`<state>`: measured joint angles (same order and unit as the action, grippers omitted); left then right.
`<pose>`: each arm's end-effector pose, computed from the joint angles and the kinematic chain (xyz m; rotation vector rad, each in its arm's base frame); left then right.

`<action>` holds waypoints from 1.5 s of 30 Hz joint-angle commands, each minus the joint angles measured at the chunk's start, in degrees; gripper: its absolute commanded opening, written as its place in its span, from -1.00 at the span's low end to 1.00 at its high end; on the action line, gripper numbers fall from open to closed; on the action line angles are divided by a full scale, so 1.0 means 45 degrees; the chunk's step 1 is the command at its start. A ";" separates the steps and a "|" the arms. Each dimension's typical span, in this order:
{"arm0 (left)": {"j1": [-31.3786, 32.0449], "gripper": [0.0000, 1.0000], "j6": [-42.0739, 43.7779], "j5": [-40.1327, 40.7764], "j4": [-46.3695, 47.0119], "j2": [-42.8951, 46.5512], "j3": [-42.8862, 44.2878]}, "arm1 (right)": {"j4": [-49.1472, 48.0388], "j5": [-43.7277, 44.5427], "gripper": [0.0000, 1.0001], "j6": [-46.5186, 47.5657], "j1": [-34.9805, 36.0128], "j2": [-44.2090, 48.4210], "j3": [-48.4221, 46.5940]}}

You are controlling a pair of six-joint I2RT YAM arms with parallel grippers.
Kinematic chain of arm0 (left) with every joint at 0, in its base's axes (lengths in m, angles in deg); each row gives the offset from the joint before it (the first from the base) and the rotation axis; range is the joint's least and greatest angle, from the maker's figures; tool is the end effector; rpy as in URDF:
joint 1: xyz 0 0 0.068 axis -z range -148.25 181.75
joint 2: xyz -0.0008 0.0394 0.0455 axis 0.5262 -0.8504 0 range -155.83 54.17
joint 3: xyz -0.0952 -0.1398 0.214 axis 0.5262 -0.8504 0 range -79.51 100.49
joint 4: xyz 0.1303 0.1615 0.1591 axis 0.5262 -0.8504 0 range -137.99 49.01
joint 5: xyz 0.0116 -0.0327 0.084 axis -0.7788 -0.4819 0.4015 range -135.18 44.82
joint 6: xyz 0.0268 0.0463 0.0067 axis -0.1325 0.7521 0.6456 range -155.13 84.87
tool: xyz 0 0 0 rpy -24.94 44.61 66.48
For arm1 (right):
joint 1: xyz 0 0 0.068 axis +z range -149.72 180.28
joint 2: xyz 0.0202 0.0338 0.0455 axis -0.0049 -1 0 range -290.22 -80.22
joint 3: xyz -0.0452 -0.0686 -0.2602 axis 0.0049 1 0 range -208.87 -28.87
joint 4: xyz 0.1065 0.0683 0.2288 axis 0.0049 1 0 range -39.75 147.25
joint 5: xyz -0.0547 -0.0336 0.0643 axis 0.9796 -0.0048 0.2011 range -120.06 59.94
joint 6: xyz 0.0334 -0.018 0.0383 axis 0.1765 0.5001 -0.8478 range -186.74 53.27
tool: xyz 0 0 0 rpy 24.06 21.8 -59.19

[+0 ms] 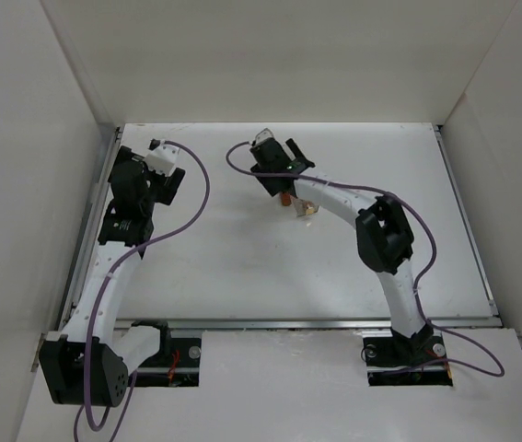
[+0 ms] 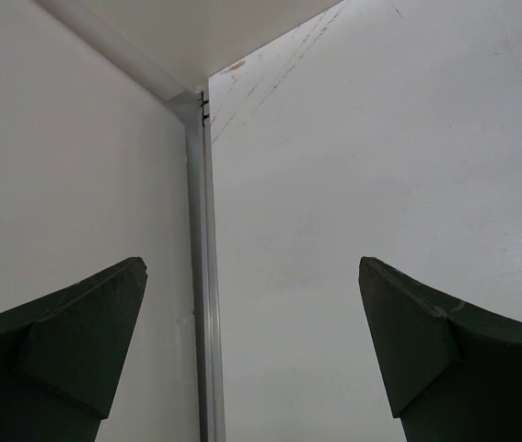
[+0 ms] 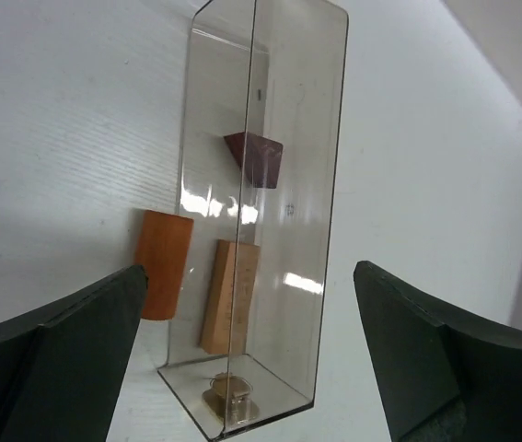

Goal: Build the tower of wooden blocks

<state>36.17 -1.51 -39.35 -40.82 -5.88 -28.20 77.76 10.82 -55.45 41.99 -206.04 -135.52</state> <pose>0.2473 -0.0155 0.3479 0.4951 1.6701 0.4633 0.3849 0.3119 0.2304 -0.6851 2.0987 -0.5578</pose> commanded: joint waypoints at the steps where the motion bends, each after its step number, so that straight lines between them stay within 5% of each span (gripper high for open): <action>1: -0.0007 1.00 -0.0109 -0.0181 0.0471 0.0454 -0.0113 | 0.1502 -0.2925 1.00 -0.1722 -0.1006 0.0929 -0.0965; 12: -0.0007 1.00 -0.0109 -0.0181 0.0471 0.0571 -0.0229 | 0.2483 -0.7616 1.00 -0.3114 -0.3176 0.0479 -0.1009; 18: -0.0007 1.00 0.0008 -0.1506 -0.0521 0.0221 -0.0193 | 0.2460 -0.7388 1.00 -0.3114 -0.3293 -0.0260 -0.1533; 24: -0.0007 1.00 -0.1826 -0.4086 -0.6798 -0.4851 0.5075 | 0.2424 -0.7679 1.00 -0.3250 -0.3293 -0.0439 -0.1653; 30: 0.0382 1.00 -0.3622 -0.5374 -0.9195 -0.8917 0.7968 | 0.2286 -0.7816 1.00 -0.3368 -0.3293 -0.0439 -0.1515; 36: 0.0792 1.00 -0.5204 -0.6451 -0.8437 -0.9663 0.7681 | 0.2169 -0.7407 0.87 -0.3601 -0.3293 -0.0439 -0.1261; 45: 0.1458 0.84 -0.7178 -0.3407 -0.7284 -1.1244 0.7875 | 0.2169 -0.6509 0.53 -0.3720 -0.3176 -0.0556 -0.0910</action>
<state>43.71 -28.72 -60.42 -75.10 -54.47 5.77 88.62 -21.16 -71.49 26.91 -208.53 -140.00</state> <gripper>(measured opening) 0.930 0.774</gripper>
